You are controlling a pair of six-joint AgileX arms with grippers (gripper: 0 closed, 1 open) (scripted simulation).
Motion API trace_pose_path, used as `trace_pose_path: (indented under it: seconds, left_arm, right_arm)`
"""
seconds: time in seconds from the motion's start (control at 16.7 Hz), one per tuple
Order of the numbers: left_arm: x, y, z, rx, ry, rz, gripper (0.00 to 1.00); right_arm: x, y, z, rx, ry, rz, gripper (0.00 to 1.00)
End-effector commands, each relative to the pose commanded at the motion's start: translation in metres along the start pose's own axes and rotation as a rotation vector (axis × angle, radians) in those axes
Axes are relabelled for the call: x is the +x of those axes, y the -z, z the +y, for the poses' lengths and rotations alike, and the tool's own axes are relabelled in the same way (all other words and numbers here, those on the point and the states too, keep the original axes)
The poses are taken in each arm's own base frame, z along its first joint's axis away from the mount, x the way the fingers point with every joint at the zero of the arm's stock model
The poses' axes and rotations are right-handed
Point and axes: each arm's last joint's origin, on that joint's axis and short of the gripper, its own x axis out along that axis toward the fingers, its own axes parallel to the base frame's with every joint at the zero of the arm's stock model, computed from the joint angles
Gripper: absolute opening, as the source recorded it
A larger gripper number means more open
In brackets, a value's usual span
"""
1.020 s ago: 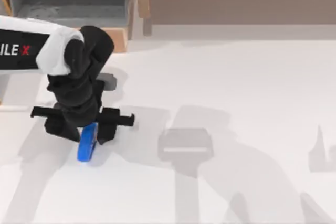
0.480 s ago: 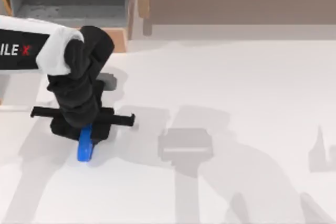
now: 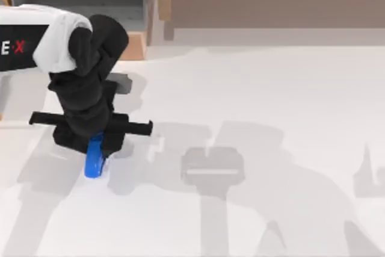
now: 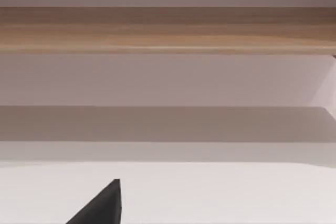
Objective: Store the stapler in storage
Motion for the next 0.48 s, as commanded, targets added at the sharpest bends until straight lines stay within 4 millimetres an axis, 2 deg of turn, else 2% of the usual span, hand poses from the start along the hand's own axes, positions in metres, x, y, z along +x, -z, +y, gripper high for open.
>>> trace_pose_path:
  seconds: [0.3, 0.48]
  left_arm:
    - [0.0, 0.0, 0.0, 0.001, -0.001, 0.001, 0.0]
    - [-0.021, -0.012, 0.01, 0.031, -0.018, -0.063, 0.0]
  right_arm:
    - [0.0, 0.0, 0.0, 0.0, 0.0, 0.0, 1.0]
    - [0.0, 0.0, 0.0, 0.0, 0.0, 0.0, 1.0]
